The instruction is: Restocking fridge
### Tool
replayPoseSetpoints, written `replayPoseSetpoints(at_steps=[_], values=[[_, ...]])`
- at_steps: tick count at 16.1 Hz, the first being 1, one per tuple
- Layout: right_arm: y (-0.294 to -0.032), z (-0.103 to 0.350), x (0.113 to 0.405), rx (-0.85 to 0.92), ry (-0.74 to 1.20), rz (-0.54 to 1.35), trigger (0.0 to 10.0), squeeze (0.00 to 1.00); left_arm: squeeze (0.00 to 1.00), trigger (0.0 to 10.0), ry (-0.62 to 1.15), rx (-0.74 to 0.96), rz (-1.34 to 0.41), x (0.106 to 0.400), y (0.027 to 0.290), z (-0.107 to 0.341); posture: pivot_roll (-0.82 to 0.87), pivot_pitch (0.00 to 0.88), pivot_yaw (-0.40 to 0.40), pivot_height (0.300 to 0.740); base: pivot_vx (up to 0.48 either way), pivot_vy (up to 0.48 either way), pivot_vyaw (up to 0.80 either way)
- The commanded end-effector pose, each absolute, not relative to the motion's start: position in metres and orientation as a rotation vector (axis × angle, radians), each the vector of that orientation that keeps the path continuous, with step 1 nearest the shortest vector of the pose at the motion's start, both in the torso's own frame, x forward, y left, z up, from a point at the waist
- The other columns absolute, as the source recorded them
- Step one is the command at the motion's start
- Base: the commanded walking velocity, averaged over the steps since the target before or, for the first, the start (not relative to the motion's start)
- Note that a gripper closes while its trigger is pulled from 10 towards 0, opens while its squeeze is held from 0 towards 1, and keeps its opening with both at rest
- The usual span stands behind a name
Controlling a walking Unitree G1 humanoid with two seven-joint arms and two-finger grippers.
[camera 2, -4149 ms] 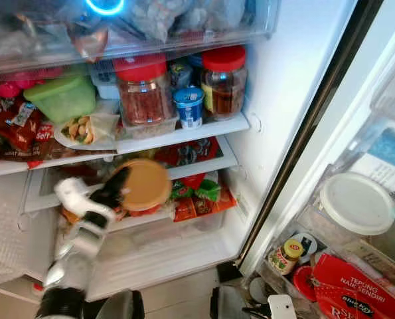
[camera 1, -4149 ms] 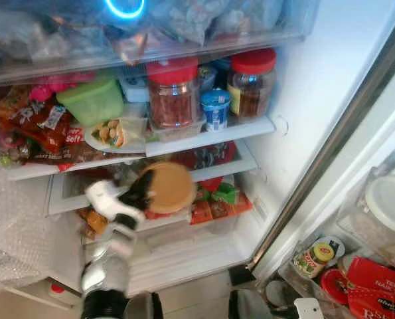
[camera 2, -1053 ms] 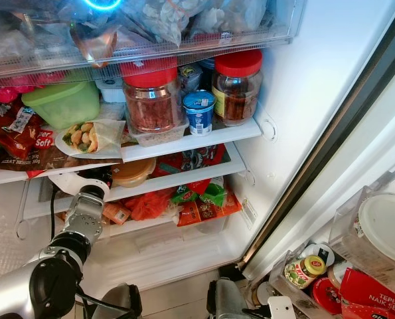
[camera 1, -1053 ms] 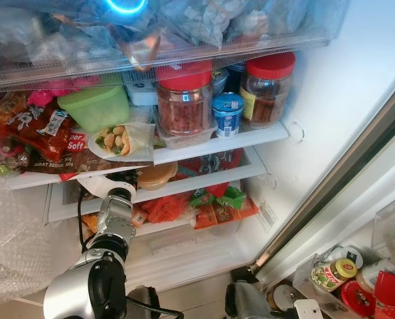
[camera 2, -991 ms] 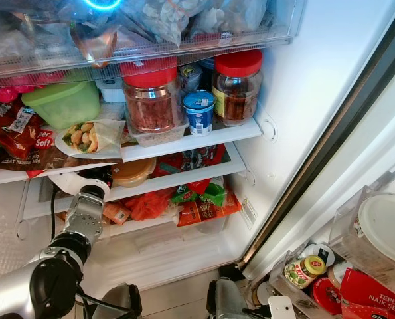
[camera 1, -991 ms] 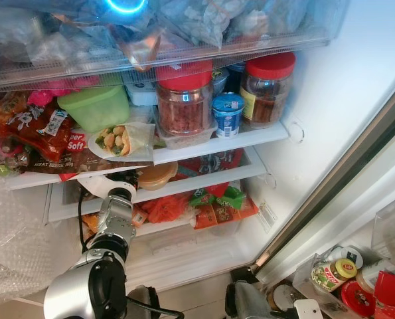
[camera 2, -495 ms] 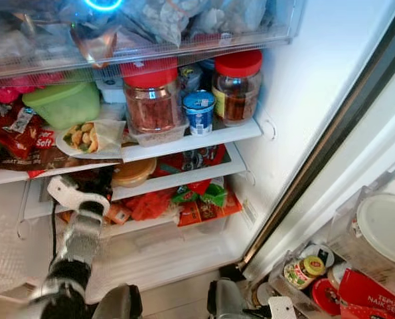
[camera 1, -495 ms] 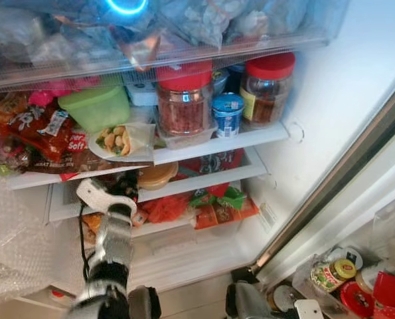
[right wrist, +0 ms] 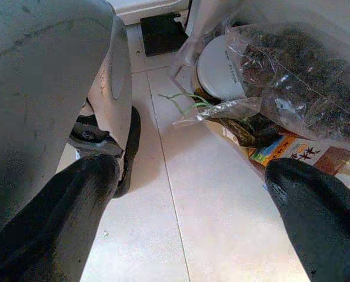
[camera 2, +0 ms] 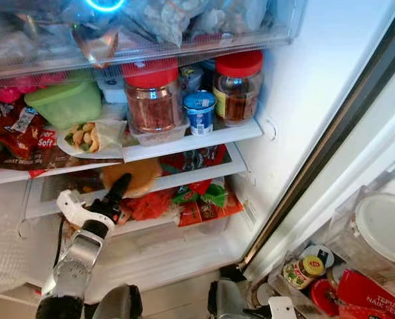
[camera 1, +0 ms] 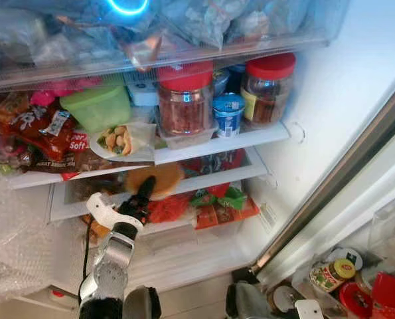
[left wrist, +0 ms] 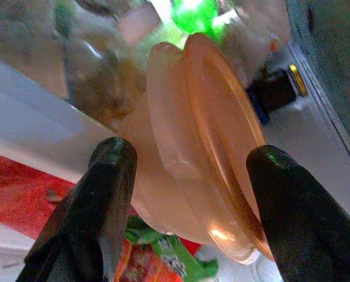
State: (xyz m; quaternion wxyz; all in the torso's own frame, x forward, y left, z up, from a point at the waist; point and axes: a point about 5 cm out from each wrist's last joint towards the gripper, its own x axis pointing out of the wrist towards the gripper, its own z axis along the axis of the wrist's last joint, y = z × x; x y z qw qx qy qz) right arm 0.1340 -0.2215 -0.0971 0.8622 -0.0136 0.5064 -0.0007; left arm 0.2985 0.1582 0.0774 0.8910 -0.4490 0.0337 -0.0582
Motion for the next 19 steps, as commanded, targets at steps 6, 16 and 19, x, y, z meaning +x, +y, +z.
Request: replayPoseSetpoints(at_steps=[6,16,19], values=[[-0.214,-0.099,0.131,-0.016,1.066,0.014,10.0,0.0,0.0,10.0,0.065,-0.957,-0.158,0.32,0.155,0.094,-0.09,0.104,0.015,0.633,0.0,0.0,0.0],[-0.214,-0.099,0.131,-0.016,1.064,0.015,10.0,0.0,0.0,10.0,0.018,-0.994,-0.043,0.337,0.167,0.092,-0.08,0.107,0.014,0.633,0.0,0.0,0.0],[-0.214,-0.099,0.131,-0.015,1.064,0.014,10.0,0.0,0.0,10.0,-0.028,-0.938,-0.062,0.321,0.177,0.093,-0.08,0.107,0.014,0.633,0.0,0.0,0.0]])
